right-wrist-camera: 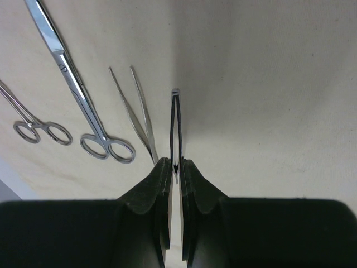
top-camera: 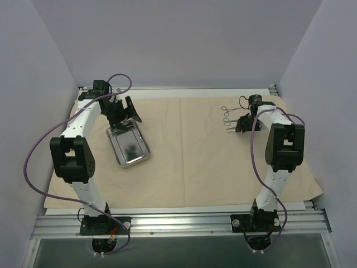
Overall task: Open and lay out the surgical kit
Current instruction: Place the medical item in the surgical kit.
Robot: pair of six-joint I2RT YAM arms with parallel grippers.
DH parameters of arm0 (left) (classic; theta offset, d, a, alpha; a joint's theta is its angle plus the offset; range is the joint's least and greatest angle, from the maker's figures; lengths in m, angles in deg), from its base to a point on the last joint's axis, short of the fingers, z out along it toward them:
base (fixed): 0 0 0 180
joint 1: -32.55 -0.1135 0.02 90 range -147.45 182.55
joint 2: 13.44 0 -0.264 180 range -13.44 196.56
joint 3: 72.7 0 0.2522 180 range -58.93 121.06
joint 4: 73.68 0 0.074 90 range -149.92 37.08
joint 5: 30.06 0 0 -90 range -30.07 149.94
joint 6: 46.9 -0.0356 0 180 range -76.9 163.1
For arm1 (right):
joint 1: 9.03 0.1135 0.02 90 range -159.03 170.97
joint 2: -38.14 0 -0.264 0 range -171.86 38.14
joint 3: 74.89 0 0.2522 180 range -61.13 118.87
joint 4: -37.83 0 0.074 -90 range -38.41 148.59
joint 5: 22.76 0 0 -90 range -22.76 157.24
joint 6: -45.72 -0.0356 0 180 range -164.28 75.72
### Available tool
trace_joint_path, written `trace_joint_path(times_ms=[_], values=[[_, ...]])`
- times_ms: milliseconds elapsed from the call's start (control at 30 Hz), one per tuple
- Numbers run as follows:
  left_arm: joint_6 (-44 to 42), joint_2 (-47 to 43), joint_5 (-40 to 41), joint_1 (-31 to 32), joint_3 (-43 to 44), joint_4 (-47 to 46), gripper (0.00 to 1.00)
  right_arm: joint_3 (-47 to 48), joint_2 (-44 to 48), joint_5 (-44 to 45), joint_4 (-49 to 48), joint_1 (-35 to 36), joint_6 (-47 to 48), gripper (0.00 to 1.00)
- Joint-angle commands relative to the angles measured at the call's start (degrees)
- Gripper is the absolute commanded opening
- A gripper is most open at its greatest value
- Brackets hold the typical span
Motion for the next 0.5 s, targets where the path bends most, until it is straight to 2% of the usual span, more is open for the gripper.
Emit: trace_joint_path(times_ms=[0, 367, 467], values=[[-0.3, 0.86, -2.13, -0.37, 3.26, 0.8, 0.96, -1.51, 1.08, -0.58, 1.97, 0.32, -2.39, 0.0], [-2.06, 2.09, -1.52, -0.37, 5.1, 3.61, 0.96, -2.57, -1.47, -1.64, -1.37, 0.24, -2.39, 0.0], [-2.41, 2.18, -0.99, -0.37, 5.28, 4.23, 0.96, -2.3, -1.91, -1.11, -1.11, 0.15, -1.7, 0.06]])
